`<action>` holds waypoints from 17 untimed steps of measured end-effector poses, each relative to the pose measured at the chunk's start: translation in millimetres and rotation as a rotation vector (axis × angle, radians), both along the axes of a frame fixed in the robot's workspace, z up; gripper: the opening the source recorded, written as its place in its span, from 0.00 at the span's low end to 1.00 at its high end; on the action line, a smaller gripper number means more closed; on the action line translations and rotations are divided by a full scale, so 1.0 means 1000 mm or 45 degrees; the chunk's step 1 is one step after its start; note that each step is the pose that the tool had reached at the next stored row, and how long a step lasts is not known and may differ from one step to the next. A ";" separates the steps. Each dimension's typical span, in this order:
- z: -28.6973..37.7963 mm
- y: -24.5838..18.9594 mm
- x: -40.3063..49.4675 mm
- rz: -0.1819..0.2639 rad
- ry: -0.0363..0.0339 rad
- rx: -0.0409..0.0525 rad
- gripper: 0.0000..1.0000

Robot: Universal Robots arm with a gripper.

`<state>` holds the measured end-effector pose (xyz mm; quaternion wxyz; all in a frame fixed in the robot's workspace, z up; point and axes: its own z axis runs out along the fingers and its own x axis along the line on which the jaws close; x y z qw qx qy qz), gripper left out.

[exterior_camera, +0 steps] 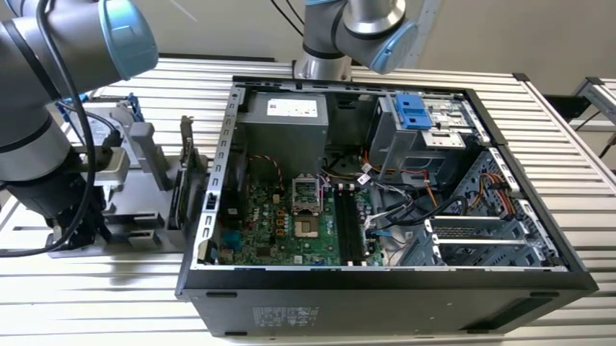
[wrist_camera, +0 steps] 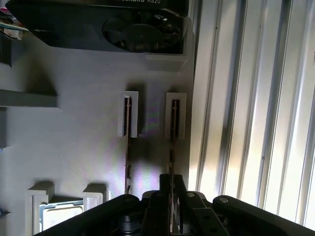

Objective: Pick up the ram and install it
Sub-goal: 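Pick up the ram and move it above insertion slot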

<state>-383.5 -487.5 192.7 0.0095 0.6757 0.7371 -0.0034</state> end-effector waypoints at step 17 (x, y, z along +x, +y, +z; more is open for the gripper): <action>0.0072 0.0000 0.0000 0.000 0.0001 0.000 0.00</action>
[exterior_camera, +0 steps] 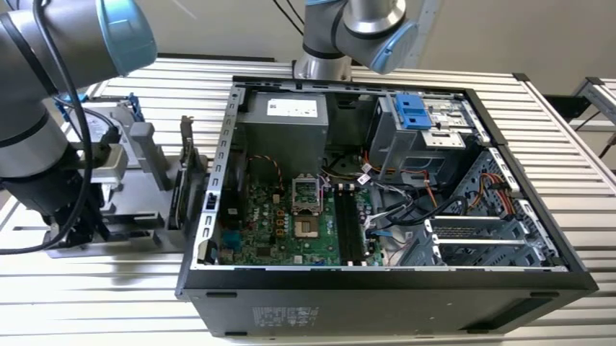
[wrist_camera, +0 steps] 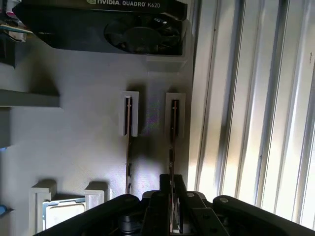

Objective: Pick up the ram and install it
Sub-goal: 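Pick up the ram and move it above insertion slot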

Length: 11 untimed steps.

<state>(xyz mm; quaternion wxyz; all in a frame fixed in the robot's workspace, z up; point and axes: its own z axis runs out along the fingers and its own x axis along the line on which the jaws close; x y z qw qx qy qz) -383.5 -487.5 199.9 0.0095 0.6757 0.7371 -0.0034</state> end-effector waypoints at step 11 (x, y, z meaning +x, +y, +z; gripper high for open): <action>0.0223 0.0000 0.0000 0.000 0.0000 0.001 0.00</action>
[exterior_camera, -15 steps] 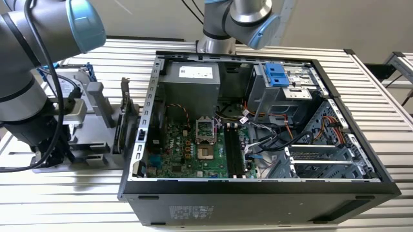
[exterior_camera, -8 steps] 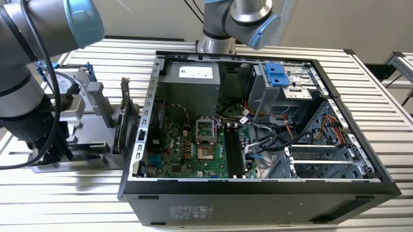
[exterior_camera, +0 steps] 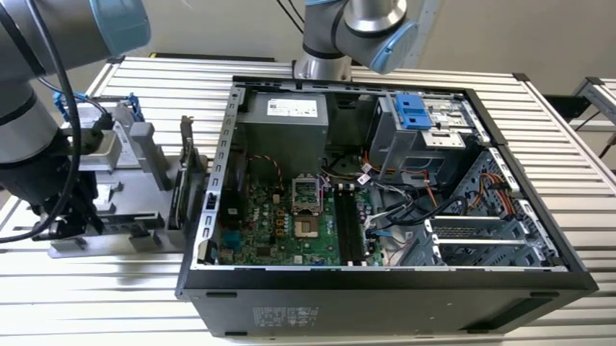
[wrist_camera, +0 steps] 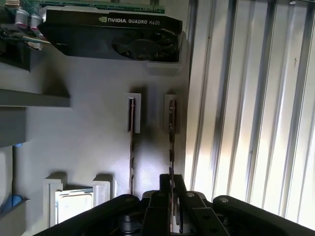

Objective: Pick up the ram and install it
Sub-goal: 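Pick up the ram and move it above insertion slot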

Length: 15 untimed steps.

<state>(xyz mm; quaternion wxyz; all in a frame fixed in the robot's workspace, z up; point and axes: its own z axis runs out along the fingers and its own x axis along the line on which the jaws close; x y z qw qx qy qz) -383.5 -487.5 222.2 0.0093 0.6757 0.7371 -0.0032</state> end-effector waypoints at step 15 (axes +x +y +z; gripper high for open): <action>0.0343 0.0000 0.0000 -0.015 -0.0002 0.000 0.00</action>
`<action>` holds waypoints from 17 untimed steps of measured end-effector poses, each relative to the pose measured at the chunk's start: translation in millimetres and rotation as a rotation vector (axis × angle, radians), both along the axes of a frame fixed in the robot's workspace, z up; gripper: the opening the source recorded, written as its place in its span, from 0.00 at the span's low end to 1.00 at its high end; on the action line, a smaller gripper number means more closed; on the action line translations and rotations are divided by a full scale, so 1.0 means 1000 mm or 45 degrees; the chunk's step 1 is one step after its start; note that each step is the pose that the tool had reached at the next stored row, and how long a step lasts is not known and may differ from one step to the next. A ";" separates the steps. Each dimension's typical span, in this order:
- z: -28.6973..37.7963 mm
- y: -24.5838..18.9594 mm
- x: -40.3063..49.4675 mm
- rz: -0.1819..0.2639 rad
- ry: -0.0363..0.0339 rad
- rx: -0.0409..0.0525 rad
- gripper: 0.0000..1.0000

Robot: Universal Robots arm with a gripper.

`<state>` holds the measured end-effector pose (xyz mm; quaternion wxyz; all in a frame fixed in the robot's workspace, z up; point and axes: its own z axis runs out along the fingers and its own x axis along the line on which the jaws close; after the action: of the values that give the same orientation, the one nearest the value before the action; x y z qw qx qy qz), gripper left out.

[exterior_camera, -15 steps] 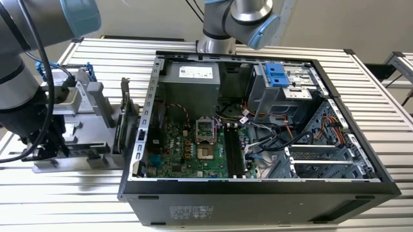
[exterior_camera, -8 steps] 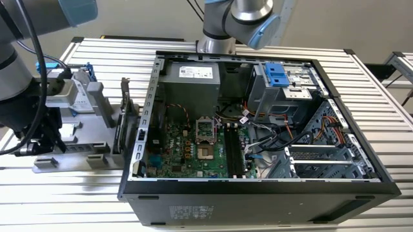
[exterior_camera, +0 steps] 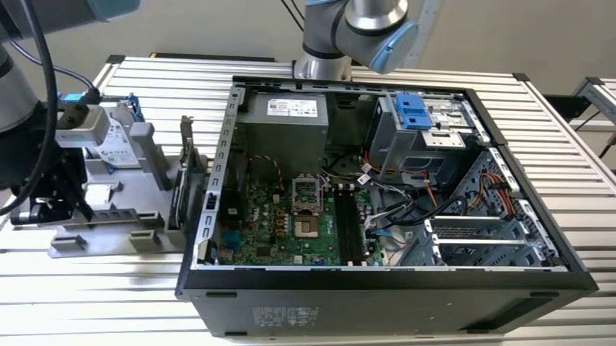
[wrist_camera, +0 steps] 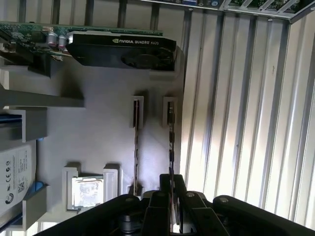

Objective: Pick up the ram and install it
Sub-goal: 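Pick up the ram and move it above insertion slot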

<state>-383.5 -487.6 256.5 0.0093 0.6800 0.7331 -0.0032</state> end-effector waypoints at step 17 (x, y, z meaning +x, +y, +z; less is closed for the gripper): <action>0.0271 -0.0001 0.0000 -0.060 0.0000 0.002 0.00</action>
<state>-383.5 -487.7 283.6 0.0086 0.6972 0.7168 -0.0028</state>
